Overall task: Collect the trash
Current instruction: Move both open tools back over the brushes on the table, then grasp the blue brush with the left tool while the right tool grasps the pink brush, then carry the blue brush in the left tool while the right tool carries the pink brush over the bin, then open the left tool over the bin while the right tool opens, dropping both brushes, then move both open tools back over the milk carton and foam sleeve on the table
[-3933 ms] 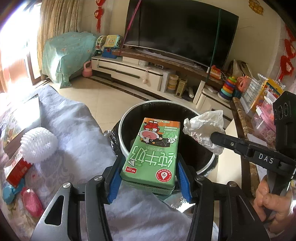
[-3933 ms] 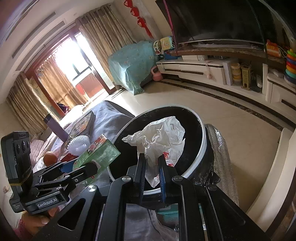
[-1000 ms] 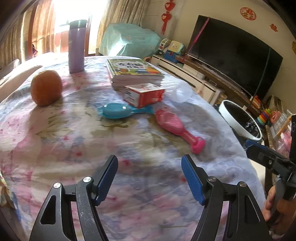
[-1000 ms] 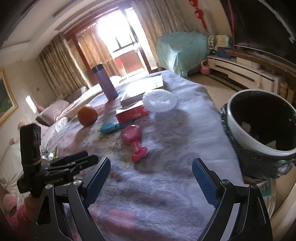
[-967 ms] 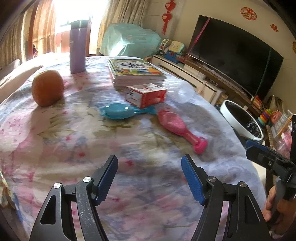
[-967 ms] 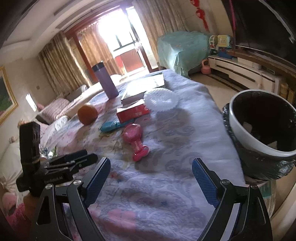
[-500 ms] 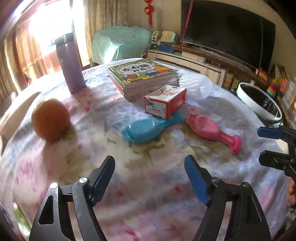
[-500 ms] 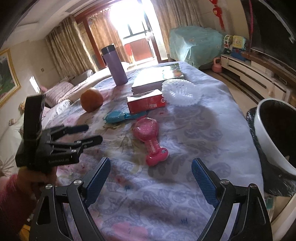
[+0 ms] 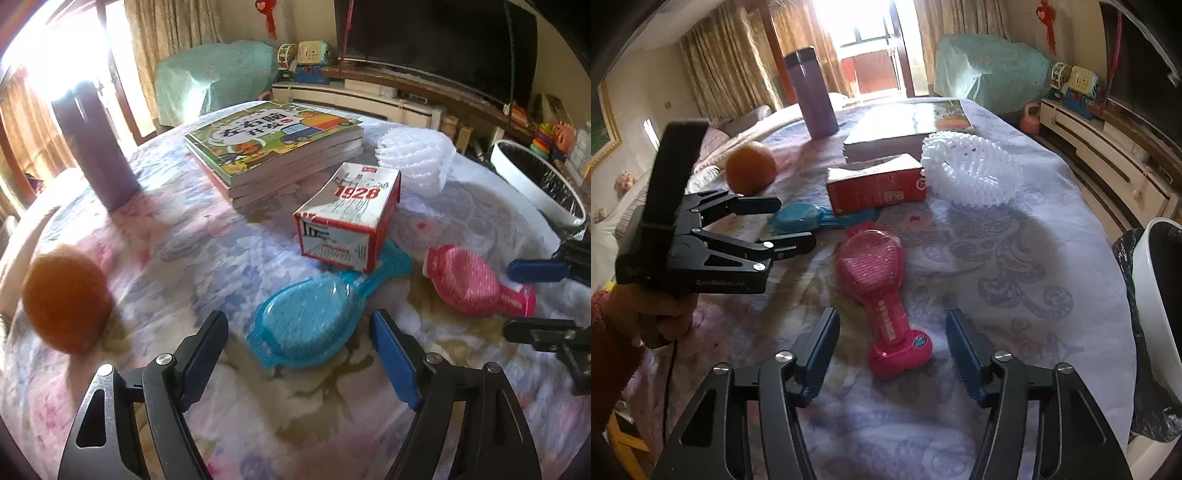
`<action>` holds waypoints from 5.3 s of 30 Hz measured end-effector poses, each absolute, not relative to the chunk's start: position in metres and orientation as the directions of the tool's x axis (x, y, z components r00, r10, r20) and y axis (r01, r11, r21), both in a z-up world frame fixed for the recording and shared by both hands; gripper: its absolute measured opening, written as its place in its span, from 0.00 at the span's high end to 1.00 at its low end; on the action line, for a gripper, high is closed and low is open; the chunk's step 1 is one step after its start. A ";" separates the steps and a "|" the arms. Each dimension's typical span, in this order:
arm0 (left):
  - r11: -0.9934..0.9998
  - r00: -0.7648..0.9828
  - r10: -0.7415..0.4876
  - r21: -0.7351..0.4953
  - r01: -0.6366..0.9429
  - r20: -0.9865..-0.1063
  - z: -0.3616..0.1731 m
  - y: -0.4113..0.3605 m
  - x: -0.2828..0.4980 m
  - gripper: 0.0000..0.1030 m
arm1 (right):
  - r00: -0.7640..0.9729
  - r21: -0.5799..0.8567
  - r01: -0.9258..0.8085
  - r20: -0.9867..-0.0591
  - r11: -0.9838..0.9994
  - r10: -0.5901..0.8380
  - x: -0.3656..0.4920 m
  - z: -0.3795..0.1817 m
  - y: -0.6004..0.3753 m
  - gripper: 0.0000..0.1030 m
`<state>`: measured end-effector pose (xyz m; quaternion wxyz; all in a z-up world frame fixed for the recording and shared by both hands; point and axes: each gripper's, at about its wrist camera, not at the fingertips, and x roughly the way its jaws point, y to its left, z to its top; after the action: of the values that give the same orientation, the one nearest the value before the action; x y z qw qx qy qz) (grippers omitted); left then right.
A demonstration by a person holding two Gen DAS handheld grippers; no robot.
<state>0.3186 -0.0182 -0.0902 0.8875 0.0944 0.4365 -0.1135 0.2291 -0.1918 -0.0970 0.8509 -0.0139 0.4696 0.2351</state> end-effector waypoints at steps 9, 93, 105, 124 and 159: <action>0.960 0.589 -0.162 0.013 0.281 -0.791 -0.092 -0.018 0.311 0.44 | 0.448 0.181 -0.404 -0.815 0.896 0.367 0.228 -0.099 -0.194 0.80; 0.904 0.595 -0.370 -0.130 0.406 -0.714 -0.017 -0.255 0.290 0.45 | 0.661 0.318 -0.029 -0.705 0.948 0.257 0.198 -0.040 -0.446 0.80; 0.907 0.589 -0.347 -0.102 0.408 -0.730 -0.026 -0.278 0.322 0.45 | 0.644 0.313 -0.007 -0.725 0.950 0.244 0.213 -0.047 -0.461 0.80; 0.903 0.569 -0.344 -0.097 0.418 -0.747 -0.040 -0.300 0.342 0.45 | 0.624 0.304 0.010 -0.746 0.953 0.232 0.227 -0.056 -0.470 0.80; 0.954 0.611 -0.300 -0.232 0.190 -0.732 -0.058 -0.185 0.267 0.28 | 0.668 0.394 -0.050 -0.670 0.918 0.324 0.193 -0.039 -0.422 0.11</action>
<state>0.2667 -0.1845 -0.0581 0.8952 -0.0655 0.4191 -0.1369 0.1929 -0.4220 -0.0389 0.8965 0.1738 0.3939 0.1044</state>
